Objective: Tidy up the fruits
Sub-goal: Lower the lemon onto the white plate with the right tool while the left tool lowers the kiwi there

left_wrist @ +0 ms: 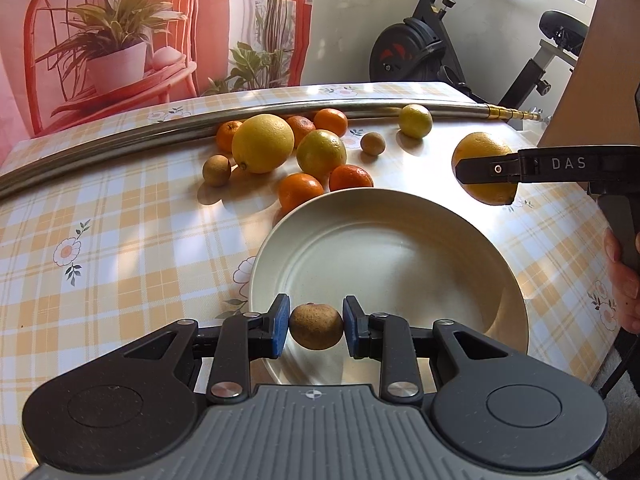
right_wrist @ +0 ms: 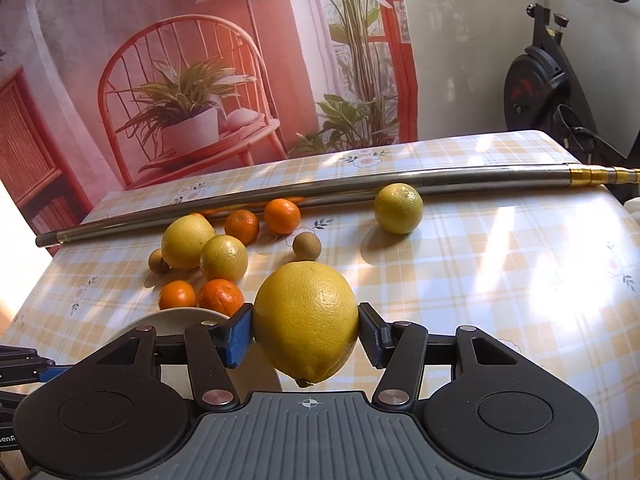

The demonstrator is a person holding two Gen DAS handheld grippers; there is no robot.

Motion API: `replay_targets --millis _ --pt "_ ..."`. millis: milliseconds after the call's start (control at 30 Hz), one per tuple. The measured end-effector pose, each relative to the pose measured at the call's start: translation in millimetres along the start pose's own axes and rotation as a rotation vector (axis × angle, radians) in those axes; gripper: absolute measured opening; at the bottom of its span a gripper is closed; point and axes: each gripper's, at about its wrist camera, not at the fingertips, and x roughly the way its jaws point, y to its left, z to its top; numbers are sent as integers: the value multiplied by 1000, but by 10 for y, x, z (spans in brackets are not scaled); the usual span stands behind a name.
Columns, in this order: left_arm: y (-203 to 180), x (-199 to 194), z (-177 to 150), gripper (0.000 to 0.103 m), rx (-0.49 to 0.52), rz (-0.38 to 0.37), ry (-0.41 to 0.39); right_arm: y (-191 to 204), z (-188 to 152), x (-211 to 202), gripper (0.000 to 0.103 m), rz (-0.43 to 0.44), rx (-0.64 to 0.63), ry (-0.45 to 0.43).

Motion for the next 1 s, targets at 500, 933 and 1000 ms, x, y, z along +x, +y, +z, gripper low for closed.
replay_targets --millis 500,933,1000 --pt "-32 -39 -124 30 -17 14 11 368 -379 -311 51 52 -41 80" --pt "-29 -37 -160 30 -30 -3 0 496 -533 -217 51 44 -67 152" --pt "-27 -34 -161 30 -33 -5 -1 497 -539 -212 51 49 -65 157"
